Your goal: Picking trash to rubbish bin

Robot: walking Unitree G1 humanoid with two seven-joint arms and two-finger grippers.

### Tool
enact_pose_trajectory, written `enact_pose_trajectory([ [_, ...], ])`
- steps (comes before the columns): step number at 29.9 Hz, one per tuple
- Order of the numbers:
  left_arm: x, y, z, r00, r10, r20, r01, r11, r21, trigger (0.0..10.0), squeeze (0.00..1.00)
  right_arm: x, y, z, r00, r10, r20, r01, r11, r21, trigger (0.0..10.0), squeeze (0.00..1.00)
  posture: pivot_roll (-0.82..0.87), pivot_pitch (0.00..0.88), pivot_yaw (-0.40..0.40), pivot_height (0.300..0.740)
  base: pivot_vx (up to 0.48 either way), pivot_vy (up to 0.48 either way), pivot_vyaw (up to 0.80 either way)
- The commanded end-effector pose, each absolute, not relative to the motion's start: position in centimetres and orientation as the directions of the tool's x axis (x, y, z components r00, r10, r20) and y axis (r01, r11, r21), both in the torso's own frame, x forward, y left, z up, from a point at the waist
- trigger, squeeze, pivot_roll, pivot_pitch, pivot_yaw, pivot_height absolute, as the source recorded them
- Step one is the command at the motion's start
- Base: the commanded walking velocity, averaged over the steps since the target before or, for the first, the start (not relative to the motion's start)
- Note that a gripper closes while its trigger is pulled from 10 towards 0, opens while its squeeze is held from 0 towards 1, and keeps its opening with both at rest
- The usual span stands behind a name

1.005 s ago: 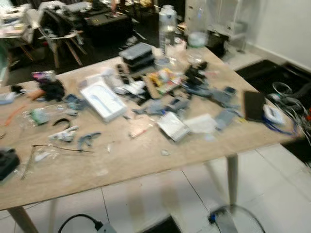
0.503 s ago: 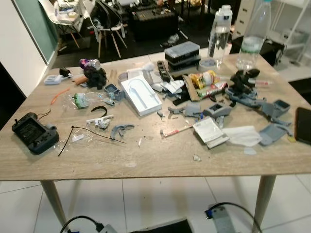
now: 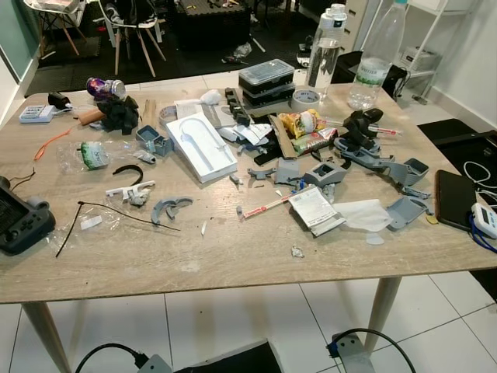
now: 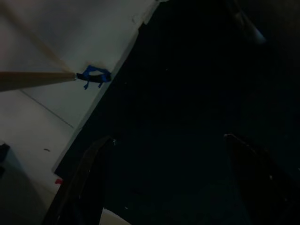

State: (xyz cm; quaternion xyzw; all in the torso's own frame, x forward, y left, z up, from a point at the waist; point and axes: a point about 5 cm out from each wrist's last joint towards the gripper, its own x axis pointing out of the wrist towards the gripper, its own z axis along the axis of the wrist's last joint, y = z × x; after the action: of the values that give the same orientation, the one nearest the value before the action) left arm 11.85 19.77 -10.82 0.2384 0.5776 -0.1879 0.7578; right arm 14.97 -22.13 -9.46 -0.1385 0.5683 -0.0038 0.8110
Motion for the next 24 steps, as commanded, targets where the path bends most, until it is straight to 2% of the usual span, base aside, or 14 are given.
enact_pose_trajectory([
  [1, 10.7, 18.7, -11.3, 0.225, -0.031, -0.974, 0.577, 0.81, 0.107, 10.0, 0.0, 14.4, -21.9, -9.7, 0.352, -0.16, -0.922, -0.117, 0.97, -0.213, 10.0, 0.0, -0.13, 0.065, 0.034, 0.74, 0.0, 0.0, 0.0],
  [5, 11.3, 19.0, -11.1, 0.248, -0.011, -0.969, 0.537, 0.834, 0.128, 10.0, 0.0, 14.4, -21.7, -9.8, 0.365, -0.179, -0.914, -0.054, 0.976, -0.213, 10.0, 0.0, -0.14, 0.067, 0.048, 0.74, 0.0, 0.0, 0.0],
  [8, 12.2, 20.5, -10.7, 0.281, 0.033, -0.959, 0.465, 0.87, 0.166, 10.0, 0.0, 14.2, -21.7, -9.8, 0.356, -0.225, -0.907, 0.032, 0.973, -0.229, 10.0, 0.0, -0.15, 0.07, 0.046, 0.74, 0.0, 0.0, 0.0],
  [9, 12.6, 22.8, -10.1, 0.305, 0.092, -0.948, 0.383, 0.899, 0.21, 10.0, 0.0, 13.9, -21.9, -9.9, 0.331, -0.296, -0.896, 0.11, 0.955, -0.275, 10.0, 0.0, -0.15, 0.07, 0.046, 0.74, 0.0, 0.0, 0.0],
  [12, 12.7, 24.3, -9.7, 0.313, 0.121, -0.942, 0.332, 0.915, 0.228, 10.0, 0.0, 13.7, -22.1, -9.8, 0.31, -0.36, -0.88, 0.167, 0.932, -0.322, 10.0, 0.0, -0.14, 0.076, 0.035, 0.74, 0.0, 0.0, 0.0],
  [15, 12.7, 26.0, -9.2, 0.328, 0.168, -0.93, 0.192, 0.952, 0.24, 10.0, 0.0, 13.4, -22.3, -9.8, 0.279, -0.46, -0.843, 0.27, 0.88, -0.391, 10.0, 0.0, -0.15, 0.081, 0.036, 0.74, 0.0, 0.0, 0.0],
  [17, 13.0, 28.3, -8.3, 0.351, 0.242, -0.905, 0.004, 0.966, 0.26, 10.0, 0.0, 13.1, -22.5, -9.6, 0.261, -0.538, -0.801, 0.359, 0.825, -0.437, 10.0, 0.0, -0.15, 0.086, 0.036, 0.74, 0.0, 0.0, 0.0],
  [18, 13.0, 28.3, -8.3, 0.351, 0.242, -0.905, 0.004, 0.966, 0.26, 10.0, 0.0, 13.1, -22.5, -9.6, 0.261, -0.538, -0.801, 0.359, 0.825, -0.437, 10.0, 0.0, -0.15, 0.086, 0.036, 0.74, 0.0, 0.0, 0.0],
  [20, 13.0, 30.3, -7.5, 0.355, 0.316, -0.88, -0.155, 0.948, 0.278, 10.0, 0.0, 7.9, -34.4, -6.6, 0.197, -0.676, -0.71, 0.452, 0.706, -0.546, 10.0, 0.0, -0.15, 0.09, 0.036, 0.74, 0.0, 0.0, 0.0],
  [21, 13.0, 30.3, -7.5, 0.355, 0.316, -0.88, -0.155, 0.948, 0.278, 10.0, 0.0, 7.9, -34.4, -6.6, 0.197, -0.676, -0.71, 0.452, 0.706, -0.546, 10.0, 0.0, -0.15, 0.09, 0.036, 0.74, 0.0, 0.0, 0.0],
  [22, 12.9, 31.1, -7.2, 0.351, 0.347, -0.87, -0.215, 0.934, 0.286, 10.0, 0.0, 6.6, -38.1, -4.6, 0.186, -0.717, -0.672, 0.475, 0.664, -0.577, 10.0, 0.0, -0.15, 0.09, 0.036, 0.74, 0.0, 0.0, 0.0],
  [23, 12.8, 31.7, -6.9, 0.347, 0.373, -0.861, -0.262, 0.92, 0.293, 10.0, 0.0, 6.1, -40.1, -3.2, 0.181, -0.745, -0.642, 0.493, 0.634, -0.596, 10.0, 0.0, -0.15, 0.09, 0.036, 0.74, 0.0, 0.0, 0.0],
  [24, 12.7, 32.3, -6.7, 0.343, 0.394, -0.853, -0.296, 0.907, 0.3, 10.0, 0.0, 6.3, -40.6, -2.7, 0.182, -0.757, -0.627, 0.509, 0.619, -0.599, 10.0, 0.0, -0.13, 0.09, 0.033, 0.74, 0.0, 0.0, 0.0],
])
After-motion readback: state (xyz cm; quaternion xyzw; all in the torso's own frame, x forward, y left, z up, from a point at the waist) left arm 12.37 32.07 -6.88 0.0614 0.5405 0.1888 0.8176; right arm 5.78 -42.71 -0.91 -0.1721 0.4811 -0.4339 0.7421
